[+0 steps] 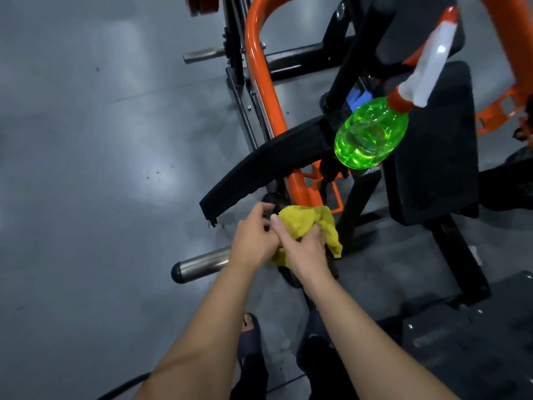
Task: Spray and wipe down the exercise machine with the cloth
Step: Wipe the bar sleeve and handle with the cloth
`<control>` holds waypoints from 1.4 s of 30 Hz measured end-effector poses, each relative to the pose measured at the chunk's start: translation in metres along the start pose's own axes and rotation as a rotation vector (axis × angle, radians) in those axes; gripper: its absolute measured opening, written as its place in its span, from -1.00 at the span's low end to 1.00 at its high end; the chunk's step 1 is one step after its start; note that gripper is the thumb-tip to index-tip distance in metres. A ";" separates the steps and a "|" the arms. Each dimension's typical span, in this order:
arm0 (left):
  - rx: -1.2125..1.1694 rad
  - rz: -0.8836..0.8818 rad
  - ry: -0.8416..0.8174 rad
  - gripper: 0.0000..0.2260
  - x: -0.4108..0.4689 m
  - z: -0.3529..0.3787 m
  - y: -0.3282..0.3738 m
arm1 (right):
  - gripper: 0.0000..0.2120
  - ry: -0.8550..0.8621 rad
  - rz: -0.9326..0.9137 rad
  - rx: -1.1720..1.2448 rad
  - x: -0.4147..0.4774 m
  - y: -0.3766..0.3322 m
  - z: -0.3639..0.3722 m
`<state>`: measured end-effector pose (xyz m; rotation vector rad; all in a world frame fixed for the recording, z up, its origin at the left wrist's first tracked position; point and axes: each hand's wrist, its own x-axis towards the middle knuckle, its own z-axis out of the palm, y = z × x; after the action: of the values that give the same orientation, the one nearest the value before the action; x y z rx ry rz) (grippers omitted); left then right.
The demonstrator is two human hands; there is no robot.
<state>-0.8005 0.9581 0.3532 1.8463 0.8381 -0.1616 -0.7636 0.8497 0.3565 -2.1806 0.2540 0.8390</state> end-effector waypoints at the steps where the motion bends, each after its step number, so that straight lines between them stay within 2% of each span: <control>1: 0.023 0.013 -0.013 -0.70 0.006 -0.002 0.002 | 0.17 -0.002 0.006 -0.019 0.005 -0.009 0.001; 4: -0.050 -0.042 -0.017 -0.73 0.023 -0.010 0.000 | 0.07 -0.024 -0.024 -0.165 0.026 -0.027 0.001; 6: -0.126 -0.059 0.045 -0.78 0.032 -0.013 -0.009 | -0.01 -0.030 -0.096 -0.238 0.034 -0.025 0.004; 8: -0.032 -0.003 0.164 -0.82 0.041 -0.016 -0.013 | -0.03 -0.002 -0.219 -0.319 0.035 -0.017 0.006; 10: 0.139 0.107 0.221 -0.81 0.046 -0.017 -0.003 | 0.04 0.026 -0.298 -0.327 0.034 -0.004 0.003; 11: 0.187 0.171 0.194 -0.79 0.048 -0.016 0.004 | 0.06 0.044 -0.309 -0.307 0.034 0.002 0.002; 13: 0.196 0.227 0.001 -0.74 0.053 -0.008 0.019 | -0.01 0.110 -0.322 -0.279 0.029 0.014 0.001; 15: 0.248 0.192 -0.249 -0.63 0.058 0.006 0.022 | -0.15 0.159 -0.337 -0.278 0.022 0.026 0.002; 17: 0.359 0.180 -0.382 -0.51 0.060 0.017 0.012 | -0.27 0.193 -0.325 -0.305 0.014 0.035 0.003; 20: 0.408 0.204 -0.398 -0.42 0.062 0.020 0.003 | -0.38 0.323 -0.366 -0.411 0.009 0.040 0.001; 23: 0.291 0.125 -0.422 -0.45 0.060 0.015 0.017 | -0.31 0.447 -0.398 -0.479 0.016 0.031 0.005; 26: 0.154 0.003 -0.423 -0.49 0.067 0.010 0.022 | -0.24 0.339 -0.272 -0.481 0.029 0.004 0.012; 29: 0.156 -0.076 -0.391 -0.53 0.084 0.009 0.018 | -0.34 0.264 -0.200 -0.427 0.034 -0.007 0.016; 31: 0.148 -0.127 -0.399 -0.42 0.095 0.010 0.013 | -0.36 0.264 -0.245 -0.408 0.032 -0.006 0.017; 35: 0.051 -0.221 -0.387 -0.11 0.149 0.043 -0.056 | -0.15 0.246 -0.329 -0.462 0.029 0.005 0.011; 37: 0.060 -0.229 -0.364 -0.06 0.168 0.058 -0.079 | -0.25 0.300 -0.394 -0.525 0.024 0.013 0.009; 39: 0.017 -0.202 -0.389 -0.03 0.149 0.037 -0.045 | -0.37 0.383 -0.435 -0.515 0.014 0.023 0.012; 42: -0.070 -0.145 -0.377 -0.11 0.139 0.036 -0.043 | -0.53 0.476 -0.474 -0.416 0.006 0.030 0.016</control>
<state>-0.7135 1.0016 0.2389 1.6203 0.7002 -0.5472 -0.7800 0.8414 0.3271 -2.6554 -0.2279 0.1002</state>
